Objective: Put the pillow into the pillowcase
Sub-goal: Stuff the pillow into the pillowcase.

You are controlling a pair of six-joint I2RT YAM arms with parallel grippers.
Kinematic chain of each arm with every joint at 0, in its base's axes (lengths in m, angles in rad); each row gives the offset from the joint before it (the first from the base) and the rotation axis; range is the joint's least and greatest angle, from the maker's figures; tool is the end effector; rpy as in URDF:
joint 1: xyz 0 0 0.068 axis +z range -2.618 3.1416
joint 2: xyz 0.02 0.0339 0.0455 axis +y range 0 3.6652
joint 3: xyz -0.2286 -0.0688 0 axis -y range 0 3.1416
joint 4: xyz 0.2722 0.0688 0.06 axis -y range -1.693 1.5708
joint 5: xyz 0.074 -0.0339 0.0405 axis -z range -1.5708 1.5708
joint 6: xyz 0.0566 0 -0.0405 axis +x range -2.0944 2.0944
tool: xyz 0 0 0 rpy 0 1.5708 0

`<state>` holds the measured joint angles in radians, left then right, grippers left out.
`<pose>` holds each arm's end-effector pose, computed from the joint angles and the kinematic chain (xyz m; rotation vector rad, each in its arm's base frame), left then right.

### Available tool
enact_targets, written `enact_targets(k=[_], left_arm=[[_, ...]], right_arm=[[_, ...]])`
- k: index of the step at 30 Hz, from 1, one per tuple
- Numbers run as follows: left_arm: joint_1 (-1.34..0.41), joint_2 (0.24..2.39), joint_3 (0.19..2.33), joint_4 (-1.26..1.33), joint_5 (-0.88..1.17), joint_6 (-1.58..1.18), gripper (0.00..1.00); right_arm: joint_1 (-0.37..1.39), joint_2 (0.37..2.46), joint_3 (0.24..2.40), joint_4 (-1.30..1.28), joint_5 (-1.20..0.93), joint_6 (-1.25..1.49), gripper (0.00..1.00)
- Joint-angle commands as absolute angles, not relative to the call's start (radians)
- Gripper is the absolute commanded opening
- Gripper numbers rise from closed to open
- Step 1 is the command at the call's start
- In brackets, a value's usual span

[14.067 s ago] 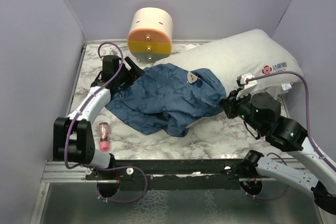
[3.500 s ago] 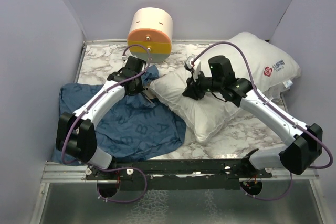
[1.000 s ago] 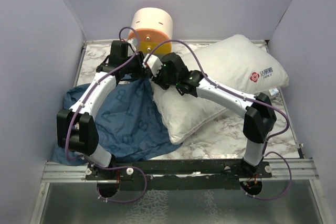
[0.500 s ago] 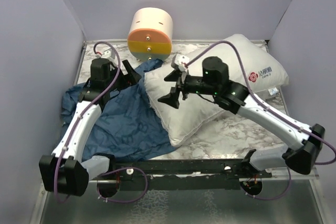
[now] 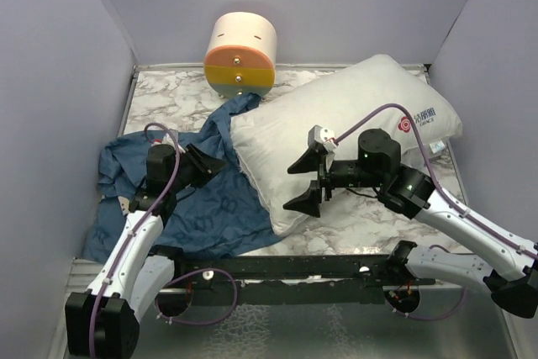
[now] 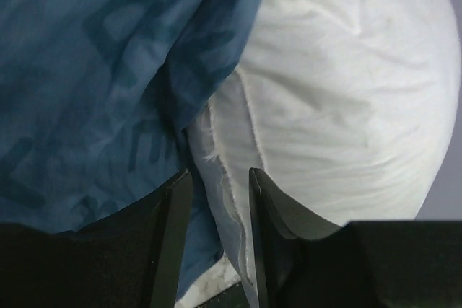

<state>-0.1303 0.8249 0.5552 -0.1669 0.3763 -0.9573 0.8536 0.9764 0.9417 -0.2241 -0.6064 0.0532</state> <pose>0.2531 -0.0541 0.2132 -0.6181 2.0503 -1.0469 0.1614 0.2342 0.3226 -1.1591 1.5682 1.1724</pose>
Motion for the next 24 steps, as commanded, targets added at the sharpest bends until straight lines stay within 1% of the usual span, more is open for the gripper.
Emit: enact_targets(k=[1, 6, 10, 13, 14, 16, 17, 21, 24], left_arm=[[-0.174, 0.790, 0.460, -0.101, 0.441, -1.110, 0.39], [-0.305, 0.831, 0.429, -0.147, 0.297, -1.062, 0.42], [-0.378, 0.875, 0.371, -0.048, 0.222, -1.114, 0.43], [-0.428, 0.918, 0.374, -0.031, 0.144, -1.139, 0.43], [-0.444, 0.935, 0.379, -0.043, 0.109, -1.149, 0.42], [-0.471, 0.967, 0.382, -0.040, 0.052, -1.172, 0.28], [-0.483, 0.984, 0.381, -0.026, 0.034, -1.179, 0.25], [-0.517, 1.071, 0.410, 0.039, 0.026, -1.179, 0.24], [-0.543, 1.133, 0.443, 0.060, 0.019, -1.175, 0.26]], right_arm=[[0.855, 0.998, 0.997, -0.436, -0.595, 0.115, 0.99], [0.862, 1.061, 1.053, -0.545, -0.522, 0.161, 0.97], [0.872, 1.043, 1.039, -0.510, -0.479, 0.202, 0.96], [0.874, 1.015, 1.007, -0.481, -0.460, 0.228, 0.95], [0.874, 1.009, 0.999, -0.477, -0.461, 0.234, 0.94], [0.876, 1.003, 0.994, -0.479, -0.465, 0.243, 0.91], [0.876, 1.004, 0.995, -0.487, -0.466, 0.245, 0.90], [0.879, 1.010, 1.009, -0.526, -0.461, 0.233, 0.86], [0.879, 1.014, 1.015, -0.538, -0.463, 0.226, 0.83]])
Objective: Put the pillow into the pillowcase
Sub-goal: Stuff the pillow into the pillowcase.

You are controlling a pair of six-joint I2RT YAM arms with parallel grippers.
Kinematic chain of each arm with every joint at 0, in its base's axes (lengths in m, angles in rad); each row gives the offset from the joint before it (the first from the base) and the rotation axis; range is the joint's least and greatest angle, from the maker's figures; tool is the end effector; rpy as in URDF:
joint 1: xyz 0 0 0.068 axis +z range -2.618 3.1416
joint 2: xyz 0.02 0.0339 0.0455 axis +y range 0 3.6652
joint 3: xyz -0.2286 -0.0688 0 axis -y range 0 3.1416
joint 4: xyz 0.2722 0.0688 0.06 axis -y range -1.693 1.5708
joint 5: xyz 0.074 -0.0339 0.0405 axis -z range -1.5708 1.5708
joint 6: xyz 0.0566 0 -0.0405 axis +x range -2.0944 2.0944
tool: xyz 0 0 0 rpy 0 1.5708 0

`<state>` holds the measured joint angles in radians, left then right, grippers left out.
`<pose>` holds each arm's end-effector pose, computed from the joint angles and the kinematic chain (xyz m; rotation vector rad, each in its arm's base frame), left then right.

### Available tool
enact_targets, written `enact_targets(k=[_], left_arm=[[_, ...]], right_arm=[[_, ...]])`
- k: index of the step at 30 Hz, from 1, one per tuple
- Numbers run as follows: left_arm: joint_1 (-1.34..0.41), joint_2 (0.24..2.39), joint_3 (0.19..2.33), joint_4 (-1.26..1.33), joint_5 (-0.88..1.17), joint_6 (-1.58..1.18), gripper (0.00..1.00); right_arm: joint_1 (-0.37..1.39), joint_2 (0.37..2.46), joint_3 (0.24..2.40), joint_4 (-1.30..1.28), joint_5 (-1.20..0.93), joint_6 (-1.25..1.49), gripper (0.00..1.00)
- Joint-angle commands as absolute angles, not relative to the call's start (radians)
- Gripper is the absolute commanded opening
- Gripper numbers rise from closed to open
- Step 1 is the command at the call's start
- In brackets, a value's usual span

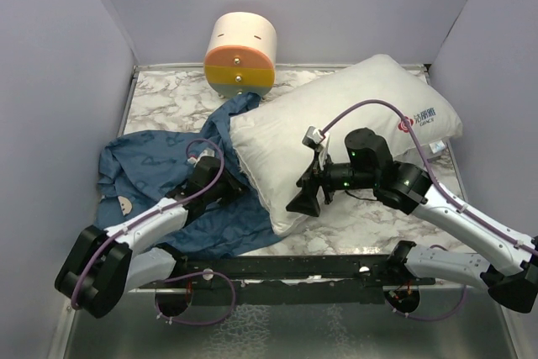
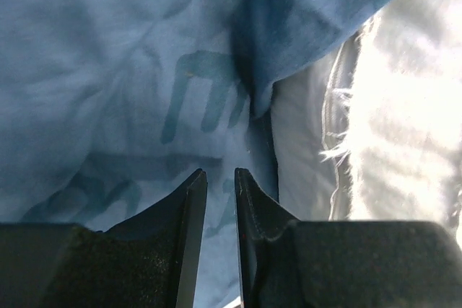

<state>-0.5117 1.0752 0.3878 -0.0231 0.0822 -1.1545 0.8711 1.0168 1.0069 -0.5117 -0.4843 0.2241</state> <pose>0.2232 -0.1307 0.1032 -0.7358 2.3575 -0.9067 0.1602 0.2313 0.3034 -1.0078 2.0064 1.1384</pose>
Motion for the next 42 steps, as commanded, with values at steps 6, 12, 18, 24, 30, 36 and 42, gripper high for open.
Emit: enact_targets(k=[6, 12, 18, 24, 30, 36, 42], left_arm=[[-0.589, 1.198, 0.453, 0.106, -0.006, -1.201, 0.32], [-0.604, 1.246, 0.477, 0.151, 0.030, -1.191, 0.34], [-0.606, 1.265, 0.530, 0.172, 0.095, -1.144, 0.35], [-0.606, 1.285, 0.591, 0.159, 0.131, -1.112, 0.35], [-0.606, 1.293, 0.606, 0.147, 0.142, -1.102, 0.40], [-0.606, 1.296, 0.609, 0.109, 0.148, -1.077, 0.40], [-0.606, 1.236, 0.561, 0.010, 0.128, -1.045, 0.42]], right_arm=[[0.897, 1.030, 1.026, -0.558, -0.494, 0.227, 0.77], [0.942, 1.047, 1.023, -0.616, -0.509, 0.243, 0.77], [1.106, 1.095, 0.997, -0.649, -0.462, 0.205, 0.77], [1.158, 1.225, 1.002, -0.654, -0.250, 0.231, 0.68], [1.157, 1.261, 1.076, -0.675, 0.098, 0.311, 0.66], [1.157, 1.269, 1.098, -0.622, 0.191, 0.304, 0.66], [1.157, 1.301, 1.111, -0.598, 0.109, 0.318, 0.45]])
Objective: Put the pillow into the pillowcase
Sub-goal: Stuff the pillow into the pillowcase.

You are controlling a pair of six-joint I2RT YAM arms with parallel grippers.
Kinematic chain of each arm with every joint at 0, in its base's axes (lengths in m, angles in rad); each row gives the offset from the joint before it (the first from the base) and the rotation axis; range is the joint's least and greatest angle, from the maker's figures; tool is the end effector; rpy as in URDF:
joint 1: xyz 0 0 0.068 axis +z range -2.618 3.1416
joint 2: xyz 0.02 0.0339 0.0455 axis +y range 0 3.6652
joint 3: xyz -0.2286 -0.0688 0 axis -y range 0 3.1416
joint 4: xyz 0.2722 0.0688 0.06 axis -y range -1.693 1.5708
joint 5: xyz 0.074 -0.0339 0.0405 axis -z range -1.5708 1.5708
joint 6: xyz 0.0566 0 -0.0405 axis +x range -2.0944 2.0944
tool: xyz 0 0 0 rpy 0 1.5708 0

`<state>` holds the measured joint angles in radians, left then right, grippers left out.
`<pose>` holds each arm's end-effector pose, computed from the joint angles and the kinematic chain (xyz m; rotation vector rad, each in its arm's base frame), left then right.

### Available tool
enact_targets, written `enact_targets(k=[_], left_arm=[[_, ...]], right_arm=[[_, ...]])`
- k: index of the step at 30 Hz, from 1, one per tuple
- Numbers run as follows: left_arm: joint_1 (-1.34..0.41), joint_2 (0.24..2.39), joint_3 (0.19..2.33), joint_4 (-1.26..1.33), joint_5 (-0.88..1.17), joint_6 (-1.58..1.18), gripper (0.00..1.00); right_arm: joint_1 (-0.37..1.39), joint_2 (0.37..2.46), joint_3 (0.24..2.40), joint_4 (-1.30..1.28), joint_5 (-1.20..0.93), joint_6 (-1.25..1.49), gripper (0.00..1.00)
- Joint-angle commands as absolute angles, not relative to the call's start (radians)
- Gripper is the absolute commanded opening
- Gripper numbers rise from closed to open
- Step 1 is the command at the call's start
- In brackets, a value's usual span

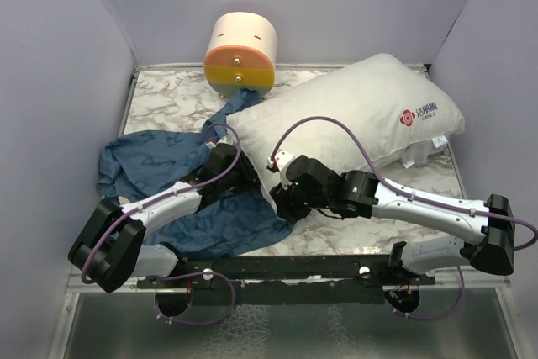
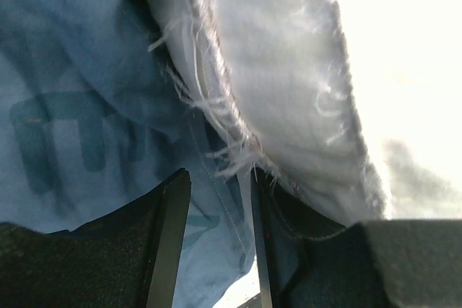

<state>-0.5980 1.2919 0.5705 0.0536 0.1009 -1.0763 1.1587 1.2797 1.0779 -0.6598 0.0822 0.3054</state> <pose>0.2475 -0.1755 0.1179 -0.5192 2.3814 -0.9599 0.1316 0.2895 0.2377 -1.0029 2.2985 0.5438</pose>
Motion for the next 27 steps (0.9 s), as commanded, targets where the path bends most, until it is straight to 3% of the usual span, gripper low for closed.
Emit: enact_targets(k=[1, 6, 12, 17, 27], left_arm=[[-0.605, 1.212, 0.544, 0.005, 0.125, -1.051, 0.43], [-0.603, 1.090, 0.506, -0.071, 0.050, -1.062, 0.53], [-0.592, 0.933, 0.472, -0.106, -0.064, -1.110, 0.83], [-0.580, 0.853, 0.407, -0.077, -0.039, -1.201, 0.84], [-0.580, 0.886, 0.483, -0.200, 0.018, -1.205, 0.80]], right_arm=[[1.157, 1.299, 1.109, -0.590, 0.110, 0.324, 0.43], [1.157, 1.259, 1.066, -0.515, 0.096, 0.349, 0.38], [1.157, 1.214, 1.007, -0.448, 0.047, 0.356, 0.38], [1.157, 1.159, 0.960, -0.386, 0.026, 0.370, 0.39], [1.157, 1.047, 0.884, -0.290, 0.037, 0.385, 0.44]])
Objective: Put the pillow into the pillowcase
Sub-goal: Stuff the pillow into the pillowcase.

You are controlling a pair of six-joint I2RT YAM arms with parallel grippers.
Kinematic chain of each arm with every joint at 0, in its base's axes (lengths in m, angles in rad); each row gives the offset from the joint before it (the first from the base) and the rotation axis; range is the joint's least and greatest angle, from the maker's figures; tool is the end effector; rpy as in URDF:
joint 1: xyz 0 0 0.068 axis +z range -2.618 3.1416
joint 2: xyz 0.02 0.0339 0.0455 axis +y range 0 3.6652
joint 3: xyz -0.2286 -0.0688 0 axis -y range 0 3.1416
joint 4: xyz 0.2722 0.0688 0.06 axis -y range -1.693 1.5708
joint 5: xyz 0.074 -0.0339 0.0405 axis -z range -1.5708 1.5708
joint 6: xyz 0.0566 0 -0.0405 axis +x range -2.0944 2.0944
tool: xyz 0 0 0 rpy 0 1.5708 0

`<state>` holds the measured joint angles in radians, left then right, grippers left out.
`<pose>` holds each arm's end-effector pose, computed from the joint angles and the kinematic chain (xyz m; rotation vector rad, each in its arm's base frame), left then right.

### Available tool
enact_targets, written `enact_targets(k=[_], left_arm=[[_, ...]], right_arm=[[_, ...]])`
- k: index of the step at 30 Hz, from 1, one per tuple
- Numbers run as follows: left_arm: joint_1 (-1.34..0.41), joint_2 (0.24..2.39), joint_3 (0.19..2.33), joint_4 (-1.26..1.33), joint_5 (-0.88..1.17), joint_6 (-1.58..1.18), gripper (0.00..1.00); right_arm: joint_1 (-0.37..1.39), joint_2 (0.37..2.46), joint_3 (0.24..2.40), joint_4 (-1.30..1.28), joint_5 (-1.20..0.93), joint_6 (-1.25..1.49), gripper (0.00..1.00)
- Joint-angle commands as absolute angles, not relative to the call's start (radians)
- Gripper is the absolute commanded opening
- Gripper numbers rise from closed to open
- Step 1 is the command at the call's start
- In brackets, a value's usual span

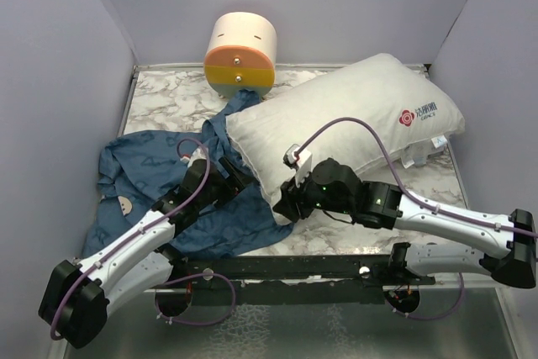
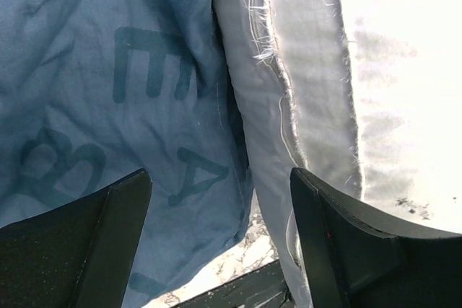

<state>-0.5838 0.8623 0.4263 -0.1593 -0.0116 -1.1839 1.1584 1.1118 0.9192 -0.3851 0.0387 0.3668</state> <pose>0.2102 -0.1381 0.1533 -0.6996 2.2367 -0.9526 0.1250 0.2801 0.2539 -0.8534 2.1040 0.8180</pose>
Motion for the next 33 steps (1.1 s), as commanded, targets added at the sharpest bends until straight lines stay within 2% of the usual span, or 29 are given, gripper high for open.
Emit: enact_targets(k=[1, 5, 11, 16, 18, 21, 23, 24, 28, 33], left_arm=[[-0.580, 0.900, 0.494, -0.210, 0.025, -1.209, 0.79], [-0.585, 0.957, 0.549, -0.258, 0.042, -1.215, 0.77], [-0.629, 1.031, 0.667, -0.389, -0.053, -1.181, 0.76], [-0.678, 1.128, 0.673, -0.346, -0.074, -1.205, 0.76], [-0.687, 1.178, 0.685, -0.337, -0.077, -1.210, 0.72], [-0.688, 1.220, 0.706, -0.379, -0.115, -1.178, 0.58], [-0.689, 1.203, 0.679, -0.382, -0.139, -1.176, 0.37], [-0.689, 1.182, 0.653, -0.367, -0.146, -1.184, 0.35], [-0.688, 1.090, 0.549, -0.287, -0.134, -1.191, 0.36], [-0.684, 1.027, 0.539, -0.233, -0.081, -1.091, 0.41]], right_arm=[[1.157, 1.028, 0.871, -0.286, 0.040, 0.389, 0.44], [1.157, 0.937, 0.810, -0.285, 0.056, 0.401, 0.46], [1.156, 0.802, 0.731, -0.333, 0.086, 0.504, 0.46], [1.156, 0.748, 0.700, -0.375, 0.093, 0.596, 0.45], [1.157, 0.762, 0.710, -0.394, 0.108, 0.635, 0.45], [1.157, 0.798, 0.727, -0.395, 0.109, 0.668, 0.45], [1.156, 0.827, 0.744, -0.392, 0.095, 0.672, 0.45], [1.156, 0.842, 0.753, -0.401, 0.086, 0.673, 0.45], [1.156, 0.893, 0.770, -0.436, 0.052, 0.692, 0.41], [1.156, 0.902, 0.675, -0.409, 0.013, 0.748, 0.39]])
